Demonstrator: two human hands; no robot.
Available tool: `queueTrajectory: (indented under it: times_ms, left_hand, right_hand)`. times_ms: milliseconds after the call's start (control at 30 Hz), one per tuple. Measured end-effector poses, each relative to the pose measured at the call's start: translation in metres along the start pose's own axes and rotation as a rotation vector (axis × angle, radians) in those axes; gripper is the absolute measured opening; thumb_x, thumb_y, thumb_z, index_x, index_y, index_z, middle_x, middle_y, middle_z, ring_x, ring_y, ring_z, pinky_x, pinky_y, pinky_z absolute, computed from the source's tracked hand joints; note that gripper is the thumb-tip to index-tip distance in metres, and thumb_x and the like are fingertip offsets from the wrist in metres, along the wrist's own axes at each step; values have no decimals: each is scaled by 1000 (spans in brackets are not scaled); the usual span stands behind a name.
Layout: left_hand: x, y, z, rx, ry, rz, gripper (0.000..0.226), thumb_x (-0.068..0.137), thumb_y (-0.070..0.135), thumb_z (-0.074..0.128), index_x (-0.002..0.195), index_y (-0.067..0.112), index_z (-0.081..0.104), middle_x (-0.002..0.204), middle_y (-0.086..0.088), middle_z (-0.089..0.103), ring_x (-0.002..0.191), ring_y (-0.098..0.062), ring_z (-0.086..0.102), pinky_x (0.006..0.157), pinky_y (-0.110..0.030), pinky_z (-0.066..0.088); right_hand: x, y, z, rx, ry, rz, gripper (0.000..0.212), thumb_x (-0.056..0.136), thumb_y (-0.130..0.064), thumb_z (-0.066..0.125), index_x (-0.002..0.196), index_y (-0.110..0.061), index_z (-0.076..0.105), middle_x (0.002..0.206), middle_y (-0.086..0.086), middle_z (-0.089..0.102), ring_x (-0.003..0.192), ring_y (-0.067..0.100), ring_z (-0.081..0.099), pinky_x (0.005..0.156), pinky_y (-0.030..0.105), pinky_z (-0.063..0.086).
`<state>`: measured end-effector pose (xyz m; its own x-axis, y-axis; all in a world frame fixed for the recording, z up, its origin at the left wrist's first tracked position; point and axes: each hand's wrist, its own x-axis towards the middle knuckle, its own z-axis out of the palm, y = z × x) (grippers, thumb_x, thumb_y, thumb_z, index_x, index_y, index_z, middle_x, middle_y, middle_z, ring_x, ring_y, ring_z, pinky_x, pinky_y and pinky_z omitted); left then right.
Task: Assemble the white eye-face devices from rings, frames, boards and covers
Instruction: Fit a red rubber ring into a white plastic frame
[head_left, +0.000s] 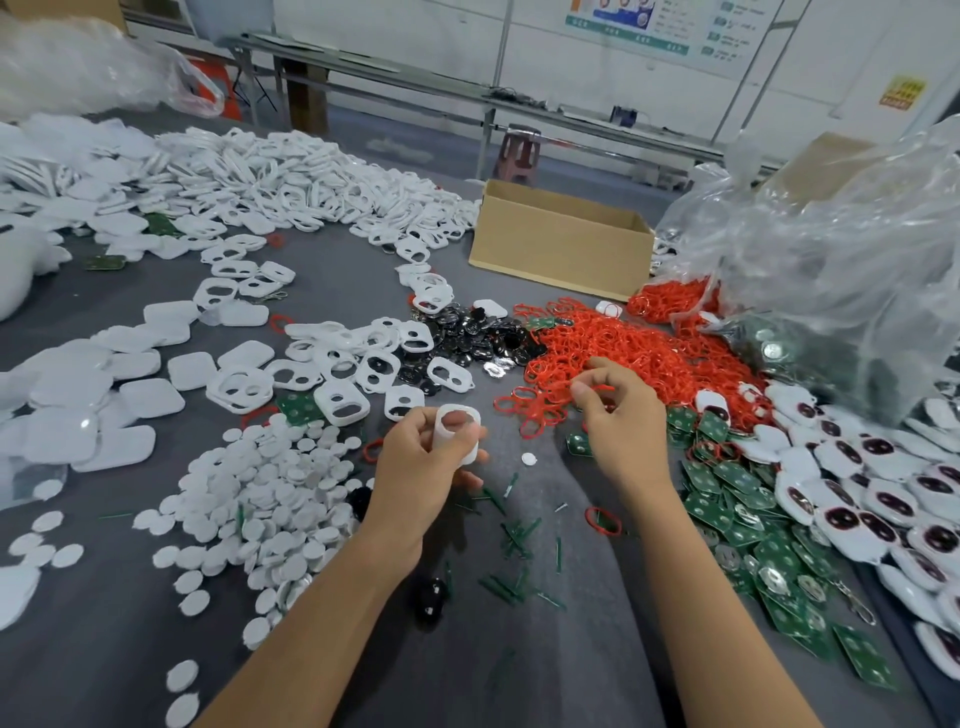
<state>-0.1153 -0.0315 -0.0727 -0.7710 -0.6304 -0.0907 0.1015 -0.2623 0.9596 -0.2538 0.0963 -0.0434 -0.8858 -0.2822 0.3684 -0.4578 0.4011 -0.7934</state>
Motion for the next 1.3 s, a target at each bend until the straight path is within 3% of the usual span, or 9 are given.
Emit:
queueTrajectory:
  times_ms: [67, 167, 333, 433, 667, 867, 1033, 1200, 1300]
  left_hand:
    - [0, 0, 1, 17, -3, 13, 14, 89, 9, 66, 101, 6, 61, 99, -16, 71, 68, -12, 65, 49, -22, 48]
    - [-1, 1, 3, 38, -7, 40, 16, 89, 6, 65, 104, 7, 58, 89, -7, 74, 61, -11, 60, 46, -21, 44]
    - [-3, 2, 2, 98, -24, 145, 43, 93, 8, 58, 106, 48, 52, 96, -3, 66, 59, -9, 59, 48, -22, 44]
    - [-3, 3, 1, 123, -36, 170, 29, 94, 9, 58, 88, 33, 72, 81, 0, 65, 62, -8, 55, 48, -21, 43]
    - [-3, 5, 0, 133, 47, 253, 12, 86, 21, 72, 84, 32, 75, 59, 1, 60, 54, -14, 48, 48, -26, 41]
    - [-3, 9, -1, 111, 106, 299, 5, 83, 24, 75, 82, 30, 76, 76, 7, 69, 70, -11, 58, 69, -34, 43]
    - [-4, 10, -1, 163, 122, 331, 22, 83, 23, 74, 75, 44, 75, 86, 13, 70, 75, -15, 61, 71, -39, 47]
    - [-5, 9, 2, 257, 166, 380, 29, 80, 21, 78, 72, 49, 72, 89, 10, 69, 88, -13, 65, 85, -44, 53]
    - [-4, 6, 2, 229, 174, 354, 20, 81, 21, 77, 75, 40, 74, 85, 8, 70, 78, -14, 63, 78, -44, 52]
  right_hand:
    - [0, -3, 0, -16, 10, -43, 9, 88, -7, 65, 81, -11, 70, 94, -17, 57, 99, 10, 58, 80, 21, 42]
    - [-3, -11, -2, 116, -92, -12, 13, 89, -4, 62, 81, -13, 66, 76, 2, 67, 67, 10, 61, 64, 23, 47]
    - [-14, -30, 5, 471, -391, 41, 6, 90, 6, 56, 91, 5, 61, 70, 14, 66, 54, 9, 62, 55, 19, 51]
    - [-19, -35, 11, 491, -455, -5, 13, 89, 6, 58, 85, -5, 62, 71, 11, 68, 58, 11, 64, 56, 19, 53]
    - [-24, -36, 19, 533, -475, -63, 10, 86, 8, 62, 88, -1, 64, 73, 12, 68, 64, 16, 66, 62, 23, 55]
    - [-26, -39, 18, 520, -533, -125, 19, 84, 8, 64, 88, -10, 67, 72, -2, 70, 66, 11, 67, 65, 21, 54]
    - [-27, -41, 17, 489, -510, -173, 6, 82, 0, 70, 86, -5, 68, 77, 18, 67, 69, 18, 60, 65, 26, 50]
    - [-27, -38, 20, 448, -529, -185, 8, 85, 4, 65, 83, -3, 63, 68, 9, 59, 61, 15, 51, 60, 25, 43]
    - [-28, -38, 22, 500, -538, -143, 12, 84, 6, 66, 85, -5, 62, 71, 6, 61, 65, 16, 54, 63, 26, 45]
